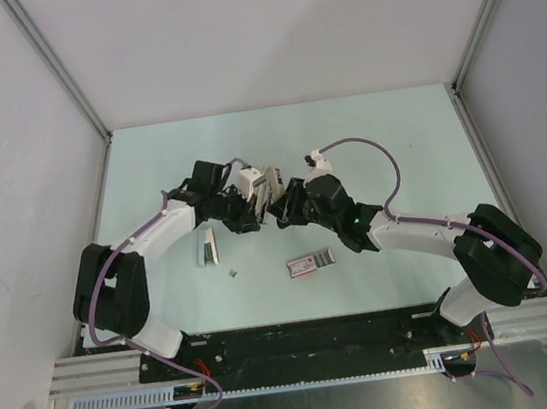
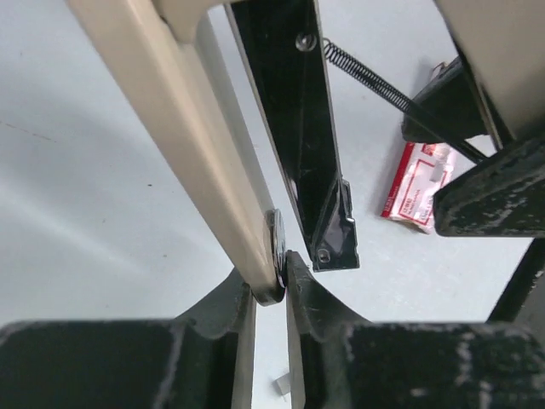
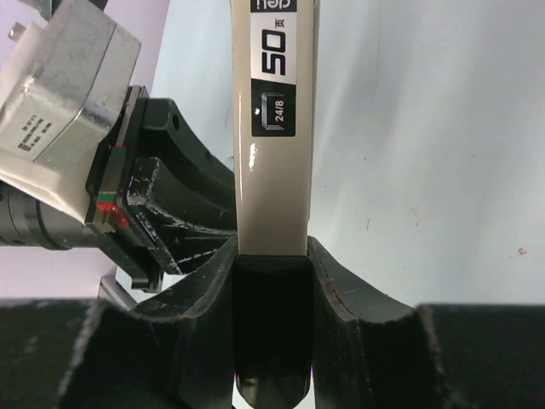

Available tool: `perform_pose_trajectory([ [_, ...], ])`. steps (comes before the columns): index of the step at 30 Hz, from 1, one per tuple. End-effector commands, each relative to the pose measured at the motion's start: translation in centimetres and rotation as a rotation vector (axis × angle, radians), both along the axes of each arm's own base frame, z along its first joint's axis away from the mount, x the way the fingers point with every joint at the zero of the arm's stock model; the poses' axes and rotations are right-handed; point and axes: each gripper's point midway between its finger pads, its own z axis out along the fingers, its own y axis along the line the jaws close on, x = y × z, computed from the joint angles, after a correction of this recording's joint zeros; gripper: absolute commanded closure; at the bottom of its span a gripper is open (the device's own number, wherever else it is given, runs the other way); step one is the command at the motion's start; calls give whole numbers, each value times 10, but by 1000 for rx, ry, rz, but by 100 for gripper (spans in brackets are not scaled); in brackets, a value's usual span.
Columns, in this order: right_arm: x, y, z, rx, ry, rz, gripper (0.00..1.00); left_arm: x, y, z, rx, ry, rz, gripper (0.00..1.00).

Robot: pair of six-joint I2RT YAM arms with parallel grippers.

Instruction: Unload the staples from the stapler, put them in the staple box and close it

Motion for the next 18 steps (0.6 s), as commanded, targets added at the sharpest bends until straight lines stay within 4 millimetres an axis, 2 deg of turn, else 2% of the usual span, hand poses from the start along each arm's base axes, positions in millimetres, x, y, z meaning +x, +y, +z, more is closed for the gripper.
perform_pose_trajectory([
  [1, 3, 13, 82, 197, -123, 13, 100, 11, -1, 18, 40, -169, -78, 87],
  [10, -20, 9, 62, 154, -135, 129, 100, 41, 17, 30, 166, -348, -31, 90],
  [14, -34, 5, 51, 100, -186, 205, 100, 59, 31, 37, 275, -495, 3, 90],
  [18, -45, 4, 43, 50, -223, 266, 100, 71, 36, 46, 382, -662, -7, 90],
])
